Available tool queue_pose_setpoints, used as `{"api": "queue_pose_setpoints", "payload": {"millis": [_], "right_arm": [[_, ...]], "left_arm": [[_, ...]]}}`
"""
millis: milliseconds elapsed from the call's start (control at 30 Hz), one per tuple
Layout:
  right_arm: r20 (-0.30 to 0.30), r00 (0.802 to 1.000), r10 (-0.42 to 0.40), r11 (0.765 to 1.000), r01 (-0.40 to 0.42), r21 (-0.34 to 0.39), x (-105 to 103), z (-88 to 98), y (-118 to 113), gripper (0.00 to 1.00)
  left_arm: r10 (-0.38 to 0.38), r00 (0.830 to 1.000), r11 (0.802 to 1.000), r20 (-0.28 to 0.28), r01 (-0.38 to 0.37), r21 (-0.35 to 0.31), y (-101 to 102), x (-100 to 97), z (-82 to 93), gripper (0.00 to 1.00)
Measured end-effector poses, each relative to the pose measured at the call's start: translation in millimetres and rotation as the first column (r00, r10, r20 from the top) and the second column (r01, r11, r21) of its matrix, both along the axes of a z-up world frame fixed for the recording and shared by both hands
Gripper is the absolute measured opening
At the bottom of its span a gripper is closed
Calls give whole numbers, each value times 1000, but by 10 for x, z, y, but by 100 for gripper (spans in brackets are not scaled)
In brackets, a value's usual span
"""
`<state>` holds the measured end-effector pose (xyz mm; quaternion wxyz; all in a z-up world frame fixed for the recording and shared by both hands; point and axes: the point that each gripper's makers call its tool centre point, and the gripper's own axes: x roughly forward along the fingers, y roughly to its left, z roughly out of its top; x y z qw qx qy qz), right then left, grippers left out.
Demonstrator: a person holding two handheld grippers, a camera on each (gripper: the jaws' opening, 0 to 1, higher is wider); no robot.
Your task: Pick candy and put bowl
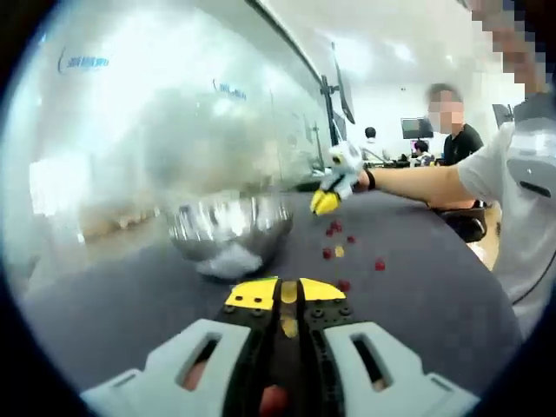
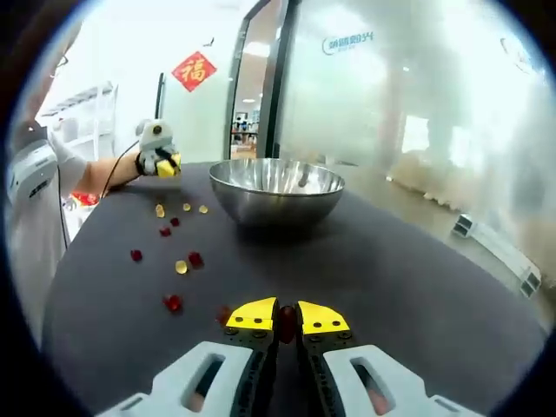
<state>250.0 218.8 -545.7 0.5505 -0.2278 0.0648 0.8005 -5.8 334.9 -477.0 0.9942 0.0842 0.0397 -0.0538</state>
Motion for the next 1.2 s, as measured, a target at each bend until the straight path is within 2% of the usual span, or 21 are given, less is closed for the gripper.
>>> {"api": "queue_pose_setpoints", "payload": {"millis": [100,200,267,333,367,500,633,733,767,833,1033,1200], "right_arm": [[0,1000,0,1000,0,8,-10,15,-4,4],[1,1000,3,1000,-3,15,-44,41,-30,4],[0,1000,7,1000,-7,20,-54,68,-47,4],[-2,1000,7,1000,-7,30,-47,99,-68,4],[-5,1000,7,999,-7,33,-42,109,-77,4],[-11,1000,7,999,-6,43,-36,121,-101,4],[-22,1000,6,999,-5,50,-38,110,-107,4],[-21,1000,5,999,-4,47,-32,76,-97,4],[-22,1000,7,999,-6,44,-37,63,-95,3],[-23,1000,8,999,-7,42,-35,56,-90,3],[-21,1000,9,999,-9,35,-62,31,-85,3],[-22,1000,10,1000,-9,19,-46,-33,-166,3]], "left_arm": [[31,997,999,71,-34,30,126,304,371,2],[26,996,1000,83,-26,-8,220,686,563,2],[34,997,999,76,-34,-9,269,895,578,2],[42,998,999,42,-42,11,311,1058,503,2],[53,998,998,27,-53,28,341,1121,463,2],[67,998,998,5,-68,15,410,1281,368,2],[82,997,996,4,-82,18,422,1337,276,5],[65,998,998,4,-65,2,381,1335,239,23],[63,998,998,1,-63,-2,379,1325,229,24],[69,998,998,-6,-69,-2,388,1299,202,21],[83,997,996,2,-83,-31,435,1158,188,22],[74,994,996,84,-70,-52,286,821,294,22]]}}
